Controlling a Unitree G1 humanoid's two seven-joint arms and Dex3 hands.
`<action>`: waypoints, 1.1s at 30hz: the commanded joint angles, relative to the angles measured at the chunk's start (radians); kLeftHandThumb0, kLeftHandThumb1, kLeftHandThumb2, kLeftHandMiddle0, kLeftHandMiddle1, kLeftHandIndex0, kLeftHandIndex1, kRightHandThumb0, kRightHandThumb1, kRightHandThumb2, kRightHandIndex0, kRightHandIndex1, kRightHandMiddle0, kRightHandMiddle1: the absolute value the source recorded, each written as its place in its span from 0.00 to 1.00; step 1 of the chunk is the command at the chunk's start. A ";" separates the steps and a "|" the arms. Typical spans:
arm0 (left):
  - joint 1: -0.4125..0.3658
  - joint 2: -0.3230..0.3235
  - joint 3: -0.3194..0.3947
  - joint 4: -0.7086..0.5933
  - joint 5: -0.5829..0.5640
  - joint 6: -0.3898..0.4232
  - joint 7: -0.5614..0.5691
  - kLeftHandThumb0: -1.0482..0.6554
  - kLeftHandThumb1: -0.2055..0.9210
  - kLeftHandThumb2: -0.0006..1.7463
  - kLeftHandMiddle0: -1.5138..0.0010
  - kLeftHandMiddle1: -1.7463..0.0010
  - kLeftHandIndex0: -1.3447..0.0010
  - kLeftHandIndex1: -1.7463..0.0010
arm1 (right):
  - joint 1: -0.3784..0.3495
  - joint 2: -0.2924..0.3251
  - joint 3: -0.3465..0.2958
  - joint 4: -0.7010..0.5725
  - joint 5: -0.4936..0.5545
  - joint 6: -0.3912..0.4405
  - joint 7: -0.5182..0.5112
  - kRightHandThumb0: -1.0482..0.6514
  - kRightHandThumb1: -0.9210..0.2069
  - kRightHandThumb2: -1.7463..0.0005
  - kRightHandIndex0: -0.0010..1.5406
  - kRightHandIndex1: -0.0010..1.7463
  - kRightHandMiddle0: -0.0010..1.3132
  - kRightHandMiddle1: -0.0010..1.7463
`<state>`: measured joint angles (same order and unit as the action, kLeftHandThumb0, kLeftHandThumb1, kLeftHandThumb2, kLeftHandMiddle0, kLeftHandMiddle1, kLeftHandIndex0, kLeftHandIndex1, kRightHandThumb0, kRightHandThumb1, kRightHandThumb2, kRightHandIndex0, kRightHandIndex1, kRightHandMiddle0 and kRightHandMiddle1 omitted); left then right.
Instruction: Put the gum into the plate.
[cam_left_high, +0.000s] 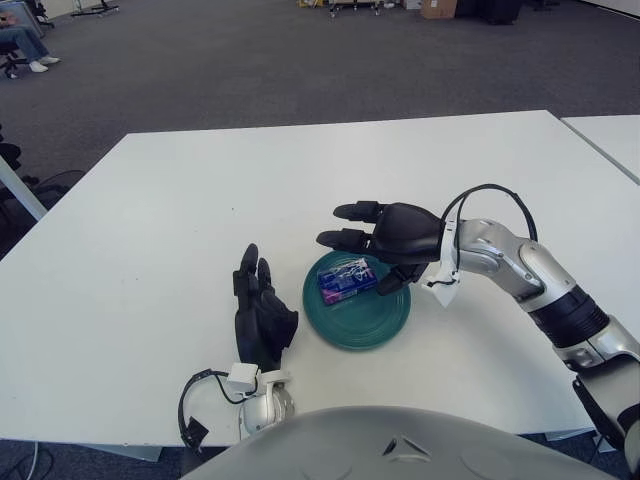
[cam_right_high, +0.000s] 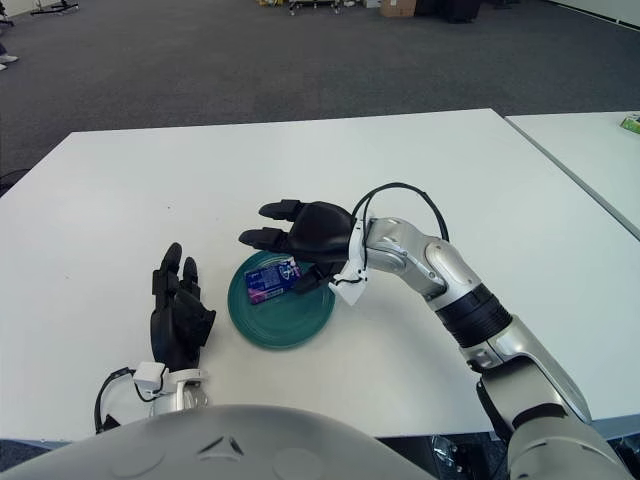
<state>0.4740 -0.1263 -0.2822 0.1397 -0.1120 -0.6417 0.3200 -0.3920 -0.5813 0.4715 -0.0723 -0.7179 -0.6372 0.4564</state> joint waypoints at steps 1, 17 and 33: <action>-0.152 -0.129 0.057 0.149 -0.062 0.014 -0.018 0.06 1.00 0.54 0.85 0.99 1.00 0.69 | 0.006 0.019 -0.039 -0.003 0.018 0.033 -0.030 0.00 0.00 0.47 0.00 0.00 0.00 0.00; -0.151 -0.065 0.050 0.164 0.040 0.017 -0.017 0.05 1.00 0.56 0.87 1.00 1.00 0.70 | 0.219 0.282 -0.200 0.043 0.344 0.411 -0.120 0.00 0.00 0.50 0.00 0.00 0.01 0.01; -0.110 -0.045 0.044 0.047 0.069 0.107 -0.034 0.03 1.00 0.59 0.90 1.00 1.00 0.71 | 0.333 0.575 -0.465 0.163 0.745 0.604 -0.339 0.02 0.00 0.46 0.03 0.01 0.04 0.03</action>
<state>0.4653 -0.1184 -0.2819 0.1408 -0.0292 -0.5880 0.2945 -0.0570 -0.0191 0.0569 0.0884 -0.0309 -0.0645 0.1348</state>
